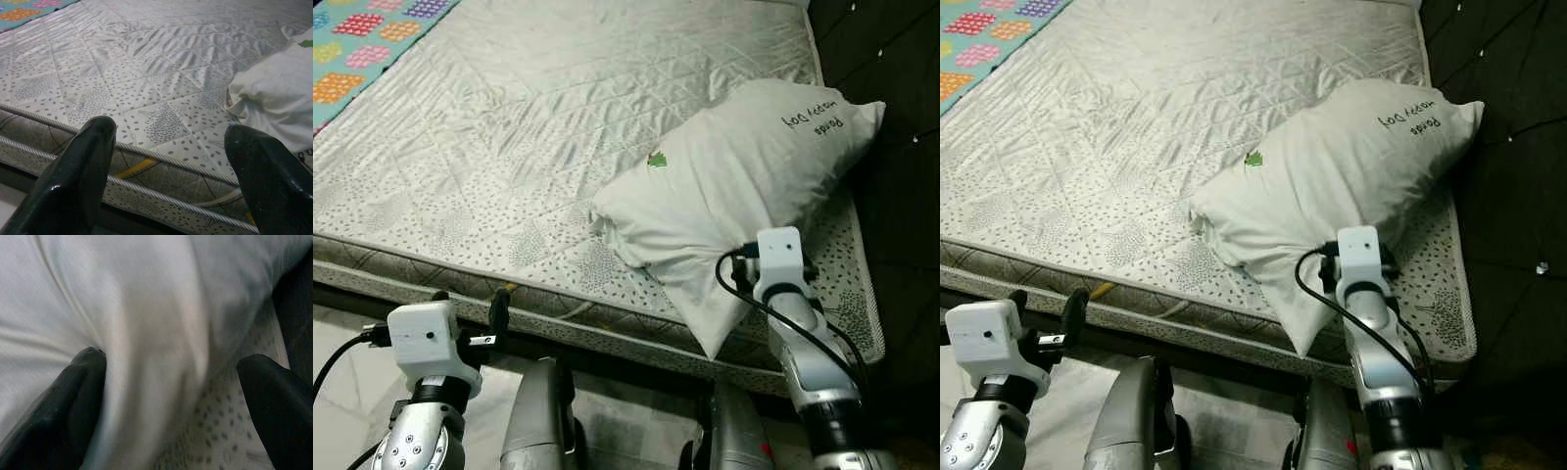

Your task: Clean up the room

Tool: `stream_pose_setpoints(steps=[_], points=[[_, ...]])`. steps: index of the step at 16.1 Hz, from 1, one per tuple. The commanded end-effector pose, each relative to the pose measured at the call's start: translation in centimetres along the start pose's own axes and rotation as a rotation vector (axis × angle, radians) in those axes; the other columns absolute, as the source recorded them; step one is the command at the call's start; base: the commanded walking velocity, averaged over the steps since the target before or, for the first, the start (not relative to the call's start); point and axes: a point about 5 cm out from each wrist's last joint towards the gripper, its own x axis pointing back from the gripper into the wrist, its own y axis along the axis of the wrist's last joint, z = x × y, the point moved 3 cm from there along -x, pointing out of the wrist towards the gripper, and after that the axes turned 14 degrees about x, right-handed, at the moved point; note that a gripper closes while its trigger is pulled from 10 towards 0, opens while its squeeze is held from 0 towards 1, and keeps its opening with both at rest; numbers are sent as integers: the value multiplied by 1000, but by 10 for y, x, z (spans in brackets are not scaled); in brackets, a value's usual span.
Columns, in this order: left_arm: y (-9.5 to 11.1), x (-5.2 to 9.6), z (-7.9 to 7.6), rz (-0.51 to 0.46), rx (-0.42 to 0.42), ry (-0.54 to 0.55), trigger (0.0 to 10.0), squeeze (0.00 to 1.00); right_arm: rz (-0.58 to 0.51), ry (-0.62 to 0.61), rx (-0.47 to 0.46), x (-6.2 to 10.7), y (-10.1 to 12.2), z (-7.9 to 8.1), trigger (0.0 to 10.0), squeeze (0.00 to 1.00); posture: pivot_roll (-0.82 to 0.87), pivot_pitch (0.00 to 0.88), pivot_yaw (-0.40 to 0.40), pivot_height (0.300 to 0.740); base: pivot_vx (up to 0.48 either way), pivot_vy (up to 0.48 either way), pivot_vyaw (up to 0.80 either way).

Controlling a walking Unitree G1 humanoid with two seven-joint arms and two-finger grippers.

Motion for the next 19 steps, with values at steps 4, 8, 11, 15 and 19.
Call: stream_pose_setpoints(steps=[4,8,11,15,19], points=[[-5,1,1,22,6,15,10000,0,163,131,-94,8,-24,22,10000,0,24,195,-10,588,0,0,0],[-5,-1,-1,25,18,6,10000,0,155,276,-205,7,4,67,10000,0,35,185,-13,588,0,0,0],[-5,-3,-3,22,24,-1,10000,0,114,354,-406,1,34,94,0,0,45,177,-13,588,0,0,0],[-3,-5,-2,9,24,-2,10000,0,36,346,-516,-9,68,102,0,0,60,160,-23,588,0,0,0],[-3,-6,-2,2,29,4,10000,0,28,309,-533,-18,70,97,0,0,58,156,-28,588,0,0,0]])
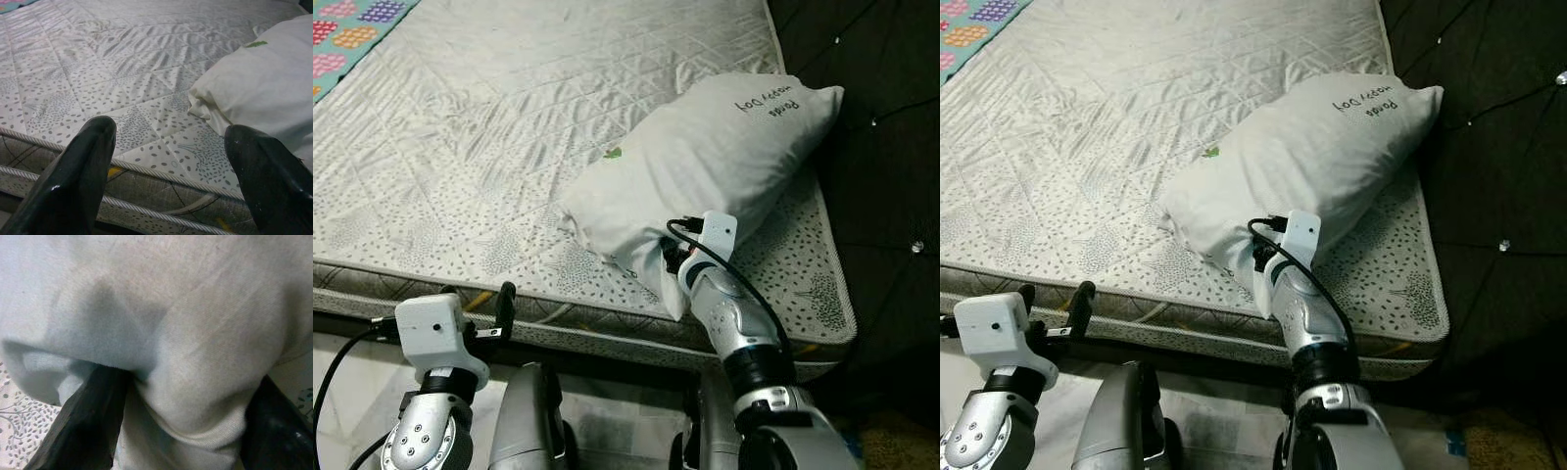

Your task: Clean up the room

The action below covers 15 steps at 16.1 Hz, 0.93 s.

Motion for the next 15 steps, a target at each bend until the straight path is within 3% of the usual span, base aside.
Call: stream_pose_setpoints(steps=[1,9,11,12,14,15], points=[[-2,1,3,3,0,17,10000,0,-35,13,-14,-2,12,6,0,0,56,156,-28,588,0,0,0],[-2,0,3,-3,1,21,10000,0,-78,8,51,-6,15,8,0,0,54,153,-30,588,0,0,0],[-2,-1,4,-5,-3,20,10000,0,-108,-27,107,-7,15,-8,0,0,54,152,-31,588,0,0,0],[-1,-1,4,-6,-4,21,10000,0,-108,-66,108,-9,17,-22,0,0,54,152,-31,588,0,0,0],[-1,-2,4,-8,-5,20,10000,0,-120,-100,112,-9,23,-35,0,0,52,151,-27,588,0,0,0],[-1,-2,4,-11,-5,21,10000,0,-163,-183,157,-9,41,-66,0,0,52,151,-27,588,0,0,0]])
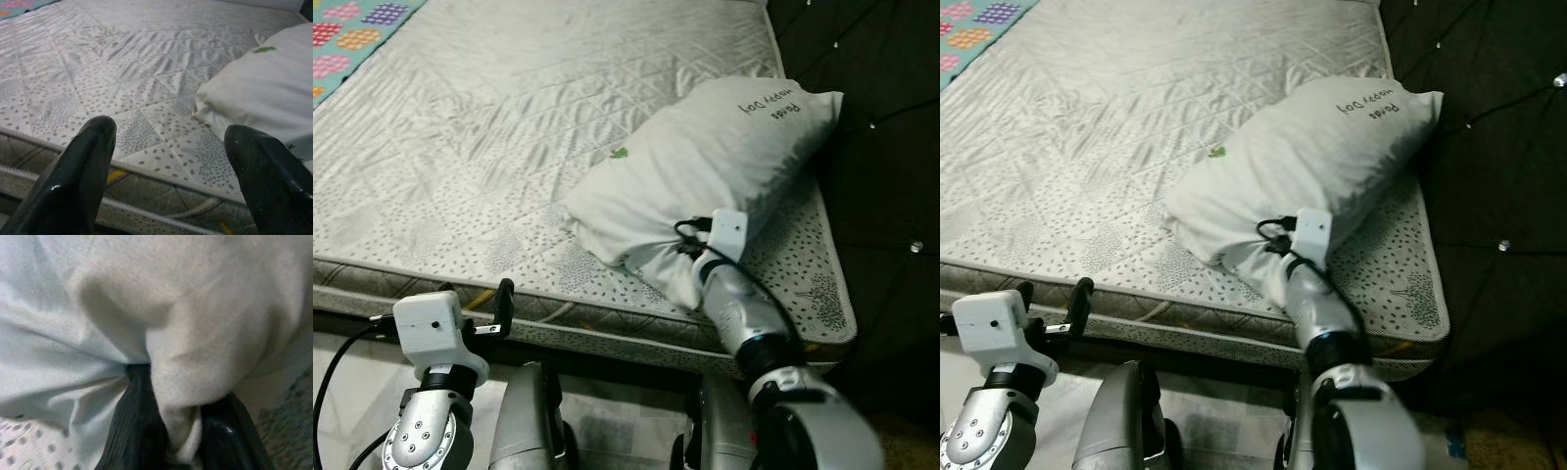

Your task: Clean up the room

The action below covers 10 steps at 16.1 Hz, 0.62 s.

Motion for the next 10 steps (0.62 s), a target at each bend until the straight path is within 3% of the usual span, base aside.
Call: stream_pose_setpoints(steps=[1,2,5,10], points=[[-1,1,4,2,-8,17,10000,0,-100,-98,14,-3,31,-34,0,0,52,151,-27,588,0,0,0],[-1,1,3,1,-8,16,10000,0,-115,-151,19,-4,39,-56,0,0,46,148,-24,588,0,0,0],[0,-2,3,-6,-9,12,10000,0,-234,-215,-17,-1,80,-99,0,0,44,140,-24,588,0,0,0],[2,-5,4,-15,-14,15,10000,0,-342,-287,25,11,127,-144,0,0,44,128,-21,588,0,0,0]])
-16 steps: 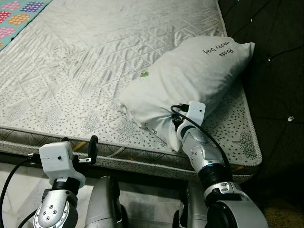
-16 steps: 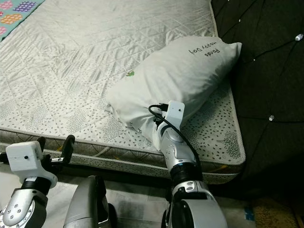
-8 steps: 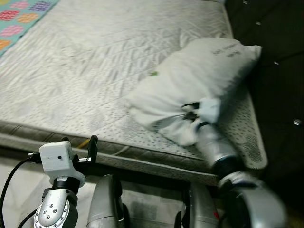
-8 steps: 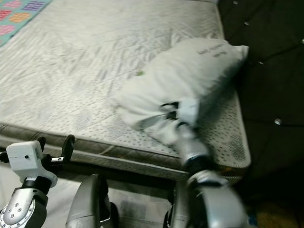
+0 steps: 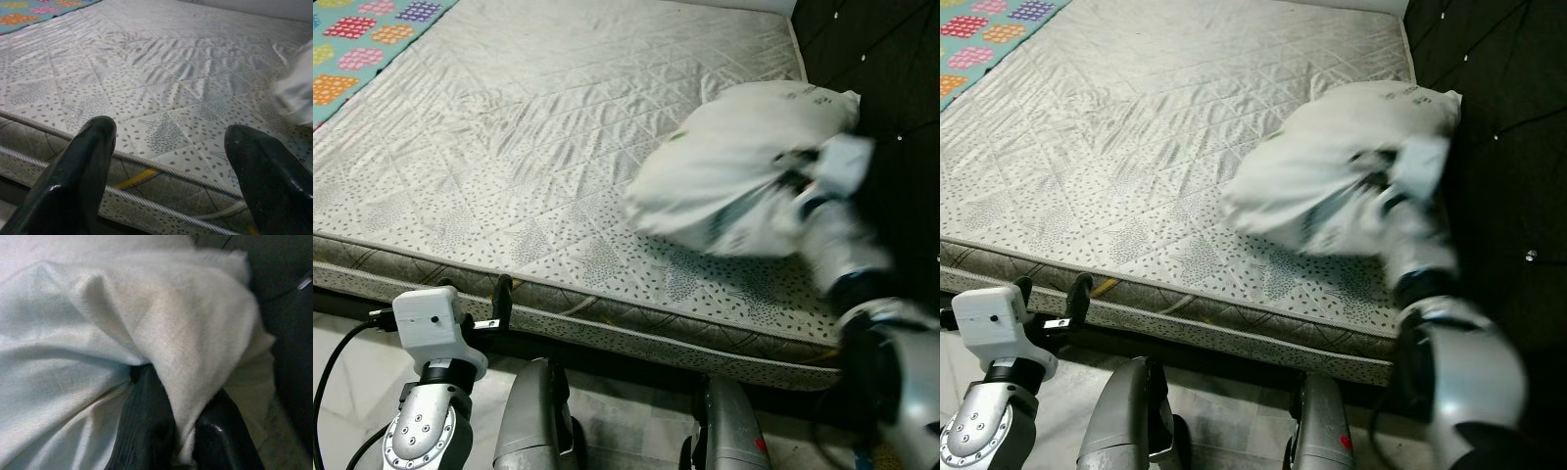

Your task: Clean up the room

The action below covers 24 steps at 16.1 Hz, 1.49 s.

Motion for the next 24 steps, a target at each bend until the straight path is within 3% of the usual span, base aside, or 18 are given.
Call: stream_pose_setpoints(steps=[1,5,9,11,12,13,16,17,22,24], points=[[-2,0,2,3,-10,13,10000,0,-134,-65,-7,-3,41,-26,0,0,45,127,-17,588,0,0,0],[-2,-1,2,3,-19,11,10000,0,-171,-14,92,-3,49,-28,0,0,43,128,-9,588,0,0,0],[-3,-1,0,7,-21,5,10000,0,-179,36,219,3,17,-10,0,0,42,135,-6,588,0,0,0],[-4,0,0,12,-21,6,10000,0,-159,21,217,8,-2,-8,0,0,38,139,-1,588,0,0,0],[-5,1,0,18,-21,3,10000,0,-122,36,234,12,-20,-1,8706,0,35,140,2,588,0,0,0],[-6,0,-1,22,-23,-4,10000,0,-83,59,254,16,-38,10,10000,0,35,140,2,588,0,0,0],[-6,-2,-2,23,-24,-9,10000,0,-73,91,248,20,-46,26,9608,0,35,140,2,588,0,0,0],[-6,-1,-2,22,-24,-10,10000,0,-70,93,241,20,-46,28,0,0,35,140,2,588,0,0,0],[-6,0,0,18,-22,0,10000,0,-48,17,155,17,-40,16,0,0,37,130,-4,588,0,0,0],[-6,0,0,19,-21,2,10000,0,-72,-18,131,23,-44,6,0,0,37,130,-4,588,0,0,0]])
